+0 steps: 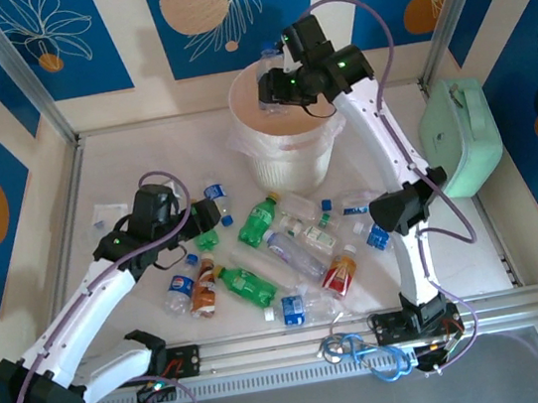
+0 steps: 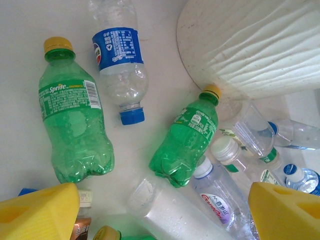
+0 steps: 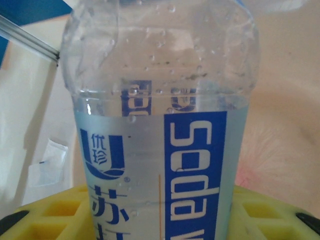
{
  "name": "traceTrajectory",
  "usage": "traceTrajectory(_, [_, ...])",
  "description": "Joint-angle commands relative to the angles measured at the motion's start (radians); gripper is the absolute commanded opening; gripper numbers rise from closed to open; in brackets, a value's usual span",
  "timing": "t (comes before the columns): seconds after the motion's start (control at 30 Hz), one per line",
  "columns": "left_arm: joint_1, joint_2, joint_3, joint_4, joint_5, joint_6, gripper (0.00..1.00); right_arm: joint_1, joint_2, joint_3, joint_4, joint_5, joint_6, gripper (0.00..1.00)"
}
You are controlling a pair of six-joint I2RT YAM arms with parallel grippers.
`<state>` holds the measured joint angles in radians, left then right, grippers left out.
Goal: Put the plastic bottles in the bin
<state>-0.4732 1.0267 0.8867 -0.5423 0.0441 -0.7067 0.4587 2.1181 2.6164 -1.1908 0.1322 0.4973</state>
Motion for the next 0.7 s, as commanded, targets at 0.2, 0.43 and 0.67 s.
traceTrajectory(0.2, [0.014, -0.033, -0.027, -0.013, -0.013, -0.005, 0.87, 0.020, 0.064, 0.033, -0.070, -0.056, -0.046, 0.57])
traceTrajectory(0.43, [0.019, -0.039, -0.028, -0.012, -0.020, 0.003, 0.87, 0.032, 0.059, 0.032, -0.089, -0.031, -0.049, 0.75])
traceTrajectory(0.67, [0.024, -0.023, -0.016, -0.008, -0.018, 0.006, 0.88, 0.049, 0.027, 0.032, -0.095, 0.003, -0.048, 0.79])
